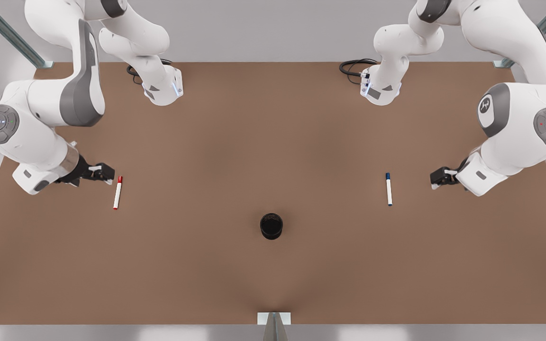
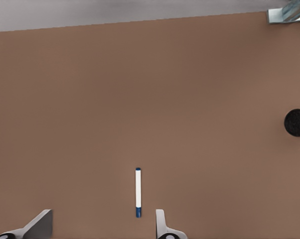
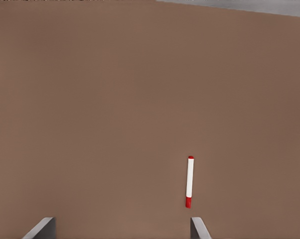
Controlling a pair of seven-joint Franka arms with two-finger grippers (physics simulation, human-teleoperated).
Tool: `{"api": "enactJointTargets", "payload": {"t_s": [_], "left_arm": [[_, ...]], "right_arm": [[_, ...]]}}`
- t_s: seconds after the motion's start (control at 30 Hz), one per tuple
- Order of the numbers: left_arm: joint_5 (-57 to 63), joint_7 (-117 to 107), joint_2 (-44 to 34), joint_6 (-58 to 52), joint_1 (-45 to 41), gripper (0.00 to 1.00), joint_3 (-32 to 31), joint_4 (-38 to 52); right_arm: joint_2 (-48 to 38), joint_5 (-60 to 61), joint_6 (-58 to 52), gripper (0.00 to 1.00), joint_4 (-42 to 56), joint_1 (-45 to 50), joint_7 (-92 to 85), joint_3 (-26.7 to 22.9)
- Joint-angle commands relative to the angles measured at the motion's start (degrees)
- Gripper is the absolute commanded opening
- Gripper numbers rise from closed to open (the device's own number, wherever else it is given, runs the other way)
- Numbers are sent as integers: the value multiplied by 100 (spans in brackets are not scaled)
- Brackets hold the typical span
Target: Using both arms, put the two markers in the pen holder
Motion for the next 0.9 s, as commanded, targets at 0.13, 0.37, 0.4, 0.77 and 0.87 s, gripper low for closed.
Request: {"api": "enactJointTargets", "payload": {"t_s": [0.13, 0.37, 0.4, 0.77, 0.87], "left_arm": [[-105, -1452, 224, 1179, -211, 100, 1, -944], [-263, -1804, -92, 3342, -167, 100, 28, -3239], [-263, -1918, -119, 3781, -167, 100, 28, -3564], [-52, -1427, 453, 4784, -159, 100, 37, -4584], [-44, -1040, 576, 4784, -141, 78, 54, -4576]], "right_arm": [[273, 14, 295, 100, -112, -166, -89, 0], [976, -4, 1965, 100, -1202, -412, -98, 26], [1002, -4, 2176, 100, -1431, -483, -97, 26], [1433, -12, 4207, 100, -3110, -1133, -220, 44], [1556, -12, 4294, 100, -3101, -1221, -317, 53]]}}
